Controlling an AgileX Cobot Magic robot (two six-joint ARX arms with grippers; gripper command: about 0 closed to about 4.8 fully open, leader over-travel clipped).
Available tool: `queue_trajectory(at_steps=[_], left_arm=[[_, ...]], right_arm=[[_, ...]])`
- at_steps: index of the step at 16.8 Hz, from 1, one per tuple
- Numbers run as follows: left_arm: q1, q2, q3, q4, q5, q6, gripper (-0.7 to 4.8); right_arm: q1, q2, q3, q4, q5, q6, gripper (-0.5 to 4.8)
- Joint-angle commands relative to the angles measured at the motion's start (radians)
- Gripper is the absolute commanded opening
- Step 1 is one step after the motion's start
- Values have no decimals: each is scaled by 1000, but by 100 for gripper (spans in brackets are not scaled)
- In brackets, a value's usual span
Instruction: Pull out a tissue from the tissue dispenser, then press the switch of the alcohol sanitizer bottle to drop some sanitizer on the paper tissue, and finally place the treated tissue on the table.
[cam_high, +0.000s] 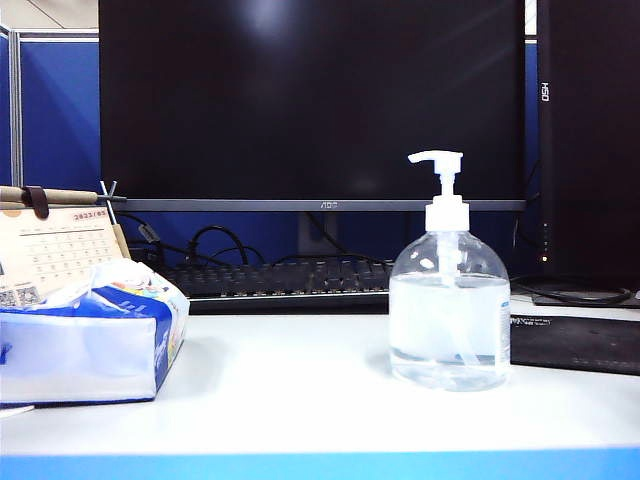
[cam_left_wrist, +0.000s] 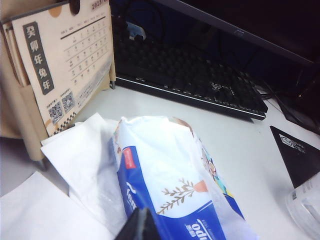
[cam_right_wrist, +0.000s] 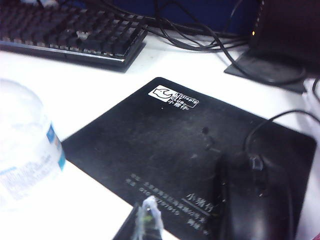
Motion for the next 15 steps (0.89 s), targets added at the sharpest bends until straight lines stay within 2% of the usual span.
queue_trajectory(at_steps=[1, 3, 5, 8, 9, 10, 11, 12, 14, 15], left_arm=[[-1, -1, -2, -6, 16, -3, -5], [-1, -1, -2, -6, 34, -4, -5], [-1, -1, -2, -5, 53, -8, -5], [-1, -1, -2, -3, 109, -102, -5], [-2, -1, -2, 1, 154, -111, 2], [-2, -1, -2, 5, 190, -113, 46], [-2, -1, -2, 12, 212, -151, 92], [-2, -1, 1, 36, 215, -256, 99], [-2, -1, 4, 68, 244, -355, 108], [-5, -1, 4, 75, 264, -388, 131]], right_arm=[[0, -2, -3, -2, -5, 161, -1], [0, -2, -3, -2, -6, 252, 0], [0, -2, -3, -2, -6, 287, 0], [0, -2, -3, -1, -6, 310, -1], [0, -2, -3, 0, -6, 351, 0], [0, -2, -3, 10, -11, 384, 0], [0, -2, -3, 30, -46, 386, 0], [0, -2, -3, 84, -113, 383, 0], [0, -2, -3, 175, -189, 384, -1], [0, -2, -2, 214, -208, 384, -1]])
